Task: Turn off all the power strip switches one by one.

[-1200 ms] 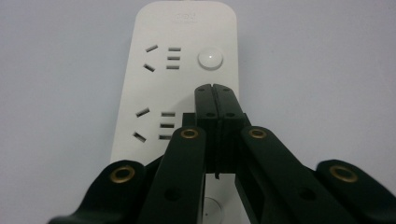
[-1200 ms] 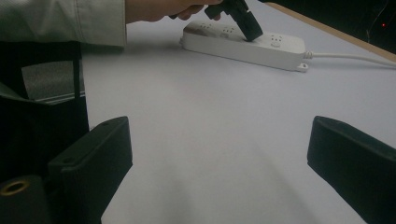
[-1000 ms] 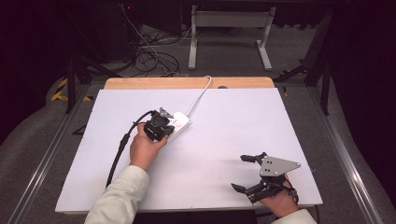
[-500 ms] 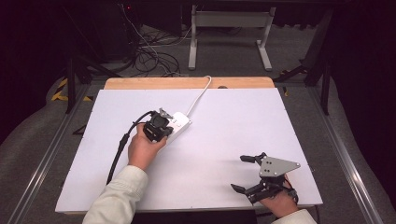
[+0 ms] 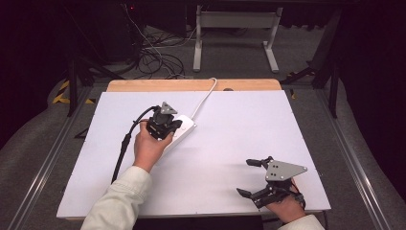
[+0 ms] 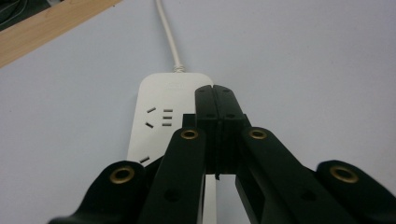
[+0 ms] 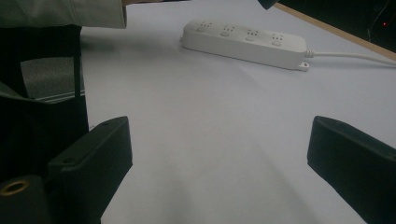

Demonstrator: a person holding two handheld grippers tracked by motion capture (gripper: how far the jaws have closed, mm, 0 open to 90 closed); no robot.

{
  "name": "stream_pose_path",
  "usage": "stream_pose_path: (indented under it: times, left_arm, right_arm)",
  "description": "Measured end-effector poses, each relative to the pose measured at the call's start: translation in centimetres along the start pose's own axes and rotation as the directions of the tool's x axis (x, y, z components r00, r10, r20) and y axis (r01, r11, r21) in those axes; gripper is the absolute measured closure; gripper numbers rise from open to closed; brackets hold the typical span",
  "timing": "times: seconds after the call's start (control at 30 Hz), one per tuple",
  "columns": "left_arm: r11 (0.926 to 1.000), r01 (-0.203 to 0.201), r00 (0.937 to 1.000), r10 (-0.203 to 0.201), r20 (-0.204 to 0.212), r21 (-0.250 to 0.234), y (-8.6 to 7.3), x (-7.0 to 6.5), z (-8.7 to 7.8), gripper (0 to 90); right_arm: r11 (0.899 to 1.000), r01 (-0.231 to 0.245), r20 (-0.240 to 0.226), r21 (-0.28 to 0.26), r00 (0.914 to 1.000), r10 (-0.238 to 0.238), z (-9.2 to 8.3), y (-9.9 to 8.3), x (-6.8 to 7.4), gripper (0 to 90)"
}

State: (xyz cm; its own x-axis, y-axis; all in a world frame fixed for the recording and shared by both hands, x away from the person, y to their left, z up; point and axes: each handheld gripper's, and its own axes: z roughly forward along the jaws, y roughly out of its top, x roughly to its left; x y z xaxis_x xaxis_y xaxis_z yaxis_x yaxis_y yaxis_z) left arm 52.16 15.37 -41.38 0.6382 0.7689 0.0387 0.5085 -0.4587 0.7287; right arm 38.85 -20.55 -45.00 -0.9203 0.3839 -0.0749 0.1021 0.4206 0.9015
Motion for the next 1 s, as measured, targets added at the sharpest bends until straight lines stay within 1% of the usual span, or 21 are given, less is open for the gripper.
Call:
stream_pose_path:
  times: [0.1, 0.2, 0.23, 0.3, 0.33, 0.4, 0.43, 0.5, 0.6, 0.7, 0.73, 0.8, 0.9, 0.93, 1.0]
  left_arm:
    - [0.9998, 0.007, 1.0000, -0.007, 0.006, 0.016, -0.1, 0.1, 0.6, 90.0]
    - [0.9996, 0.006, 1.0000, -0.006, -0.004, 0.027, -0.1, 0.3, 1.1, 90.0]
    - [0.9995, 0.014, 0.9999, -0.014, -0.001, 0.027, -0.1, 0.4, 1.3, 90.0]
    - [0.9988, 0.034, 0.9990, -0.035, 0.027, 0.034, 0.0, 0.7, 2.0, 90.0]
    - [0.9984, 0.039, 0.9986, -0.041, 0.033, 0.040, -0.1, 0.9, 2.5, 90.0]
    - [0.9972, 0.052, 0.9983, -0.053, 0.022, 0.054, -0.1, 1.2, 3.1, 90.0]
    - [0.9965, 0.060, 0.9978, -0.061, 0.024, 0.059, -0.2, 1.3, 3.3, 90.0]
    - [0.9957, 0.066, 0.9976, -0.067, 0.015, 0.065, -0.3, 1.5, 3.7, 90.0]
    - [0.9953, 0.064, 0.9977, -0.065, 0.016, 0.073, -0.4, 1.6, 4.1, 90.0]
    - [0.9957, 0.063, 0.9977, -0.064, 0.019, 0.068, -0.5, 1.6, 4.4, 90.0]
    - [0.9955, 0.069, 0.9973, -0.070, 0.020, 0.065, -0.5, 1.5, 4.5, 90.0]
    - [0.9954, 0.069, 0.9974, -0.070, 0.014, 0.067, -0.6, 1.5, 4.7, 90.0]
    - [0.9958, 0.060, 0.9982, -0.060, 0.005, 0.069, -0.6, 1.6, 4.9, 90.0]
    - [0.9949, 0.077, 0.9969, -0.078, 0.012, 0.065, -0.6, 1.5, 5.0, 90.0]
    - [0.9945, 0.083, 0.9963, -0.085, 0.015, 0.063, -0.5, 1.5, 5.0, 90.0]
  right_arm:
    - [1.000, -0.004, 0.000, -0.002, 1.0000, 0.004, -0.1, 0.0, 0.0, 7.4]
    - [1.000, -0.002, -0.001, -0.001, 1.0000, 0.002, 0.0, 0.0, 0.0, 7.4]
    - [1.000, -0.001, -0.002, 0.000, 1.0000, 0.001, 0.0, 0.0, 0.0, 7.4]
    - [1.000, -0.001, -0.001, -0.001, 1.0000, 0.001, 0.0, 0.0, 0.0, 7.4]
    - [1.000, -0.003, -0.001, -0.003, 1.0000, 0.003, 0.0, 0.0, -0.1, 7.4]
    - [1.000, -0.004, -0.003, -0.003, 1.0000, 0.004, 0.0, 0.0, 0.0, 7.4]
    - [1.000, -0.004, -0.003, -0.003, 1.0000, 0.004, 0.0, 0.0, 0.0, 7.4]
    - [1.000, -0.003, -0.002, -0.003, 1.0000, 0.003, -0.1, 0.0, 0.0, 7.4]
    - [1.000, -0.005, -0.005, -0.004, 1.0000, 0.005, -0.1, -0.1, -0.2, 7.4]
    - [1.000, -0.005, -0.004, -0.004, 1.0000, 0.005, -0.1, -0.1, -0.1, 7.4]
    - [1.000, -0.004, -0.005, -0.005, 1.0000, 0.004, -0.1, -0.1, -0.1, 7.4]
    - [1.000, -0.005, -0.005, -0.005, 1.0000, 0.005, -0.1, -0.1, -0.1, 7.4]
    - [1.000, -0.005, -0.005, -0.005, 1.0000, 0.005, 0.0, -0.1, -0.1, 7.4]
    - [1.000, -0.004, -0.005, -0.004, 1.0000, 0.004, 0.0, -0.1, -0.1, 7.3]
    - [1.000, -0.003, -0.005, -0.003, 1.0000, 0.003, 0.0, -0.1, -0.1, 7.4]
